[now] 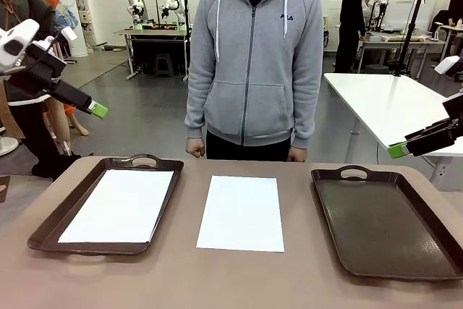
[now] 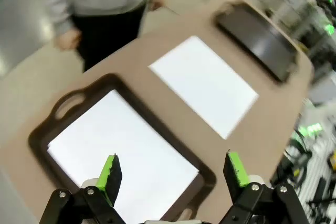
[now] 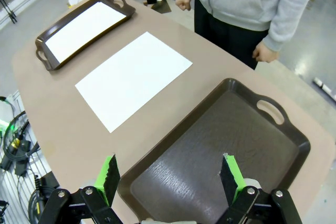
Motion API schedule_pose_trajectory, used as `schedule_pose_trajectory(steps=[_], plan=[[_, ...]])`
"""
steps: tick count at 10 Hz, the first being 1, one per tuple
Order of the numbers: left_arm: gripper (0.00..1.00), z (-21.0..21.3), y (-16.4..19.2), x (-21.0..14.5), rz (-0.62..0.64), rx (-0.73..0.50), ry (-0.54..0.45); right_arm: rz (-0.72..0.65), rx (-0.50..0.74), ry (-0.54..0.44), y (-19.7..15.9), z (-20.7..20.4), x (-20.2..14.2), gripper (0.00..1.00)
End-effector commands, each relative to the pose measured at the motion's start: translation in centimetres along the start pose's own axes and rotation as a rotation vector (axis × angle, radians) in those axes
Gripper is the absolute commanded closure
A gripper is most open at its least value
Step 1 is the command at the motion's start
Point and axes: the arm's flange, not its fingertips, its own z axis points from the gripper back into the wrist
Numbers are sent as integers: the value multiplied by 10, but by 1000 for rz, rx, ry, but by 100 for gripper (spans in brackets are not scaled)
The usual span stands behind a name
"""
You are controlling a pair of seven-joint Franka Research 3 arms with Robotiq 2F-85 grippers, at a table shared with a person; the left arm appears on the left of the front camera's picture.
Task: Sort the A4 documents.
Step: Receive the A4 Paper.
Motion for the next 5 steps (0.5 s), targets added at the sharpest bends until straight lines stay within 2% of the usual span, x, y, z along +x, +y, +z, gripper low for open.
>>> schedule_pose_trajectory(steps=[1, 3, 5], plan=[[0, 10, -7, -15, -164, -128, -28, -2, 17, -8, -1, -2, -1, 0], [0, 31, -31, -25, -198, -8, -68, -2, 17, -8, -1, -2, -1, 0], [0, 29, -38, -27, -167, 1, -66, -2, 17, -8, -1, -2, -1, 0]])
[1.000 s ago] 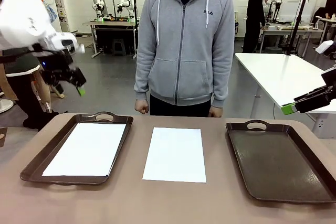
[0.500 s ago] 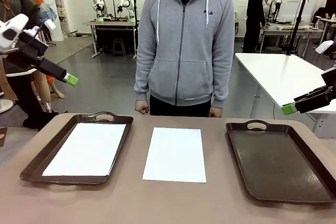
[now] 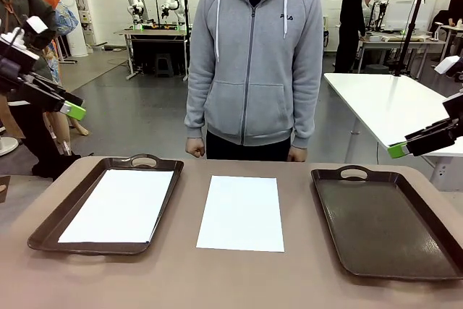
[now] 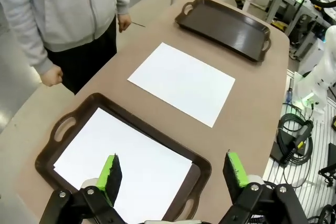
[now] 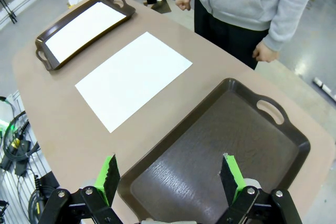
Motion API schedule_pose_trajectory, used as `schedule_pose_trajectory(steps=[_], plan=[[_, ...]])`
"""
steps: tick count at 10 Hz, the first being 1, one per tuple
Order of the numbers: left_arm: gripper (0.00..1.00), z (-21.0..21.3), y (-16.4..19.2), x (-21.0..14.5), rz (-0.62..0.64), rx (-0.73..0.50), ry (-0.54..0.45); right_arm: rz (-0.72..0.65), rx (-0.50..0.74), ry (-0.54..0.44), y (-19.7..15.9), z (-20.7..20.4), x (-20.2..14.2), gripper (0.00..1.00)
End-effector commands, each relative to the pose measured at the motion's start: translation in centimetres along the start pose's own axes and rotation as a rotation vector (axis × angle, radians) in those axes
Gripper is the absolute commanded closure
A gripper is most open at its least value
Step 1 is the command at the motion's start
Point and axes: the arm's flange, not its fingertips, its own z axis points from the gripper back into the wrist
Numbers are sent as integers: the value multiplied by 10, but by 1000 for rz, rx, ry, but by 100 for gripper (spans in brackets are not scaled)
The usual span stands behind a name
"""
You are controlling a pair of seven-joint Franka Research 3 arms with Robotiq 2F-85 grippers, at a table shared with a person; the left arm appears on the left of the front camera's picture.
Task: Sort the A4 documents.
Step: Receive the A4 Paper.
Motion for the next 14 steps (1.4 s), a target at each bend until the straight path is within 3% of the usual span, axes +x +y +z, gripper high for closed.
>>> schedule_pose_trajectory(steps=[1, 3, 7, 14], plan=[[0, -15, -6, -5, 62, 35, 23, -1, 18, -8, -1, -2, -1, 0], [0, -15, -5, -4, 111, 88, 70, -1, 18, -8, -1, -2, -1, 0], [0, -16, 3, 1, 109, 80, 91, -1, 18, -8, -1, -2, -1, 0], [0, -15, 0, -4, 101, 71, 78, -1, 18, -8, -1, -2, -1, 0]])
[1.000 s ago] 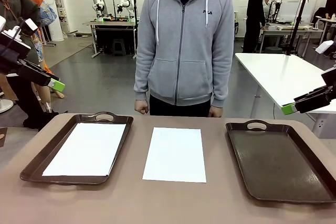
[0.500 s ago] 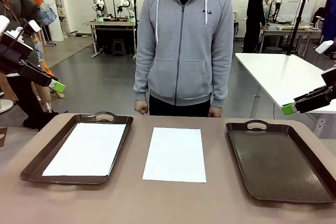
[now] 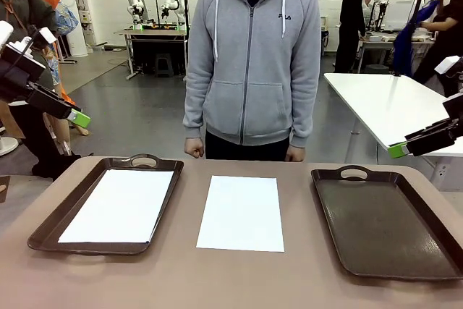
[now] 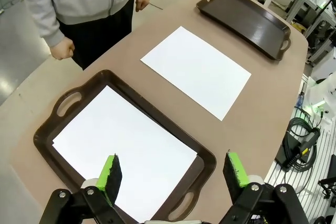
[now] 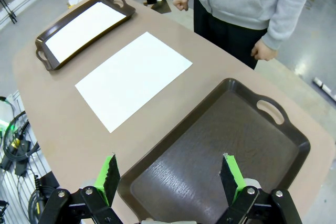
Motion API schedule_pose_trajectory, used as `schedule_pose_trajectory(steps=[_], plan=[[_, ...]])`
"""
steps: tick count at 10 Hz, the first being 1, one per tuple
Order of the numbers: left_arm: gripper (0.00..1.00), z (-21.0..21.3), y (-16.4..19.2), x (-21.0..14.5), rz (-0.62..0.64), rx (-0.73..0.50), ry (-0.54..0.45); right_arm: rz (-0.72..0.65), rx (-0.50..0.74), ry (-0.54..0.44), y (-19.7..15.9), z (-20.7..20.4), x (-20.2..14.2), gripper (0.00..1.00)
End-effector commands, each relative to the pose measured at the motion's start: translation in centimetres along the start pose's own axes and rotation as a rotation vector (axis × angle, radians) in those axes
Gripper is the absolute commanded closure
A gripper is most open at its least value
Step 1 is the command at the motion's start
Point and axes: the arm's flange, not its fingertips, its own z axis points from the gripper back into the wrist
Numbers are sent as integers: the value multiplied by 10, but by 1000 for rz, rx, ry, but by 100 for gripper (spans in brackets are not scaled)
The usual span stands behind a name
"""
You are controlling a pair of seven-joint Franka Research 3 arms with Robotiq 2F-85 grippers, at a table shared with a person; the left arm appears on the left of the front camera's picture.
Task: Sort the A4 documents.
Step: Receive the A4 Paper.
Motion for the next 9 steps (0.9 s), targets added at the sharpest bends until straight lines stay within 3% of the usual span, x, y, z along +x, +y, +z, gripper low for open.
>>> schedule_pose_trajectory(steps=[1, 9], plan=[[0, 0, -1, -1, -7, 4, 1, -1, 18, -8, -1, -2, -1, 0], [0, 0, -1, -1, -7, 4, 1, -1, 18, -8, -1, -2, -1, 0]])
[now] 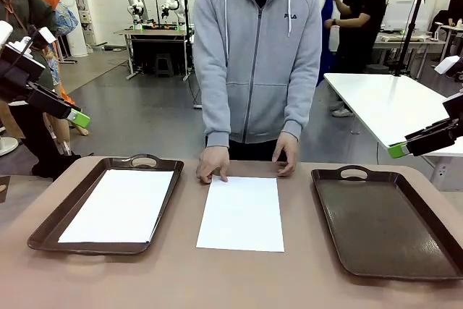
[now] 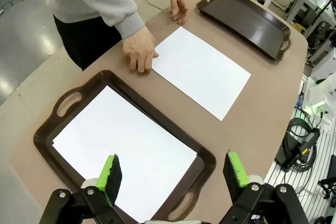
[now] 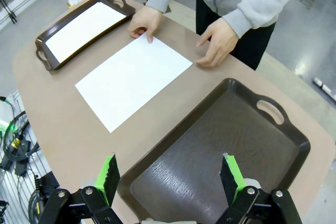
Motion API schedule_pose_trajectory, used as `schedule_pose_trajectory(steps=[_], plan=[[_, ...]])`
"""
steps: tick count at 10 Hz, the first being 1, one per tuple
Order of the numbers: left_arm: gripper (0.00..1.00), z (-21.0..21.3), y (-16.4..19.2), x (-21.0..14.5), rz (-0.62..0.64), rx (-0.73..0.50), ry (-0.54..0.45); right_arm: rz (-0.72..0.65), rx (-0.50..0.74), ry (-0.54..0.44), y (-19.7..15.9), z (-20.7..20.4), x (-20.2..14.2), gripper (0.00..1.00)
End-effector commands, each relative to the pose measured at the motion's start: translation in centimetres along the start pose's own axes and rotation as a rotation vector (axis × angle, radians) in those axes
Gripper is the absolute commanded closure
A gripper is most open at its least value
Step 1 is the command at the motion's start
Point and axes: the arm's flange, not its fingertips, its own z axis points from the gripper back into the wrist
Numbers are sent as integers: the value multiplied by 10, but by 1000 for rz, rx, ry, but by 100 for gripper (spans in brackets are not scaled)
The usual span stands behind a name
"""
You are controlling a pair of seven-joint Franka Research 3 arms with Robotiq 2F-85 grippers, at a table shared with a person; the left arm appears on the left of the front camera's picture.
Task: Sort the A4 documents.
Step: Receive the A4 Paper.
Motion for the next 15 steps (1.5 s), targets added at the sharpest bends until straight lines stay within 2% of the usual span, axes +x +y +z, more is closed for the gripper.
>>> schedule_pose_trajectory(steps=[1, 15], plan=[[0, 0, -1, -1, -8, 4, 3, -1, 18, -8, -1, -2, -1, 0], [0, 0, -1, -1, -8, 4, 3, -1, 18, -8, -1, -2, -1, 0]])
